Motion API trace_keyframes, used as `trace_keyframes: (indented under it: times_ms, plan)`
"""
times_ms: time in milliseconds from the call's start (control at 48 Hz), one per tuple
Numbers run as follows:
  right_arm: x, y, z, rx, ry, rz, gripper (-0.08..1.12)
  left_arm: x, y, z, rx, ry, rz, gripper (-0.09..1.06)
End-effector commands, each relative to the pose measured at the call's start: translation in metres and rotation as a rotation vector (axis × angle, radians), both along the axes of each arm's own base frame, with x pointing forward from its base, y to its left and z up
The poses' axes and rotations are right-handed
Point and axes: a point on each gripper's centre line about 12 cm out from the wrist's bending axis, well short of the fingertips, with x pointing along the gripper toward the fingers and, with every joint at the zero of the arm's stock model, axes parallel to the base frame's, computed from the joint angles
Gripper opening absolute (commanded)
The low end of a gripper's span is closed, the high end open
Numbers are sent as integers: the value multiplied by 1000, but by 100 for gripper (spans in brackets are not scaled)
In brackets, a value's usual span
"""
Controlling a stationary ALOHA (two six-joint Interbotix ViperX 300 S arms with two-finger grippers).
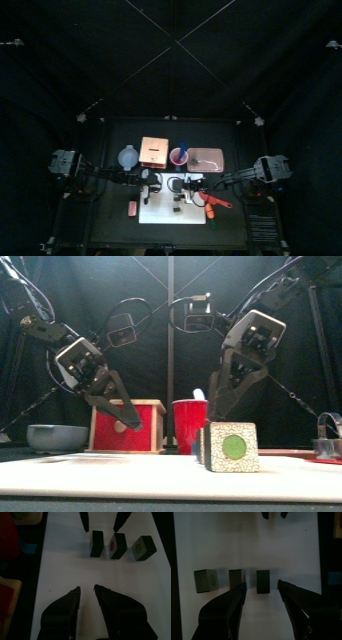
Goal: Place sushi on board then cut the sushi with the knife then place the pieces on the plate
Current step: Place the 4 sushi pieces on the plate
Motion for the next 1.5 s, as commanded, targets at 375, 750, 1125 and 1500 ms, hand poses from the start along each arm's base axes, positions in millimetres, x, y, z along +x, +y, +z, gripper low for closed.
trace_keyframes:
  times_ms: [375,750,1125,1500]
  plan:
    - [13,-9,0,0,-12,-24,86,4,2,1,1,-8,5,71]
    - [19,-9,-10,11,-25,-28,64,4,2,2,2,-9,4,71]
    - [-8,-42,38,52,-88,-152,56,5,2,2,6,-12,1,71]
    - [-89,-114,67,84,-105,-439,56,5,2,3,6,-14,0,71]
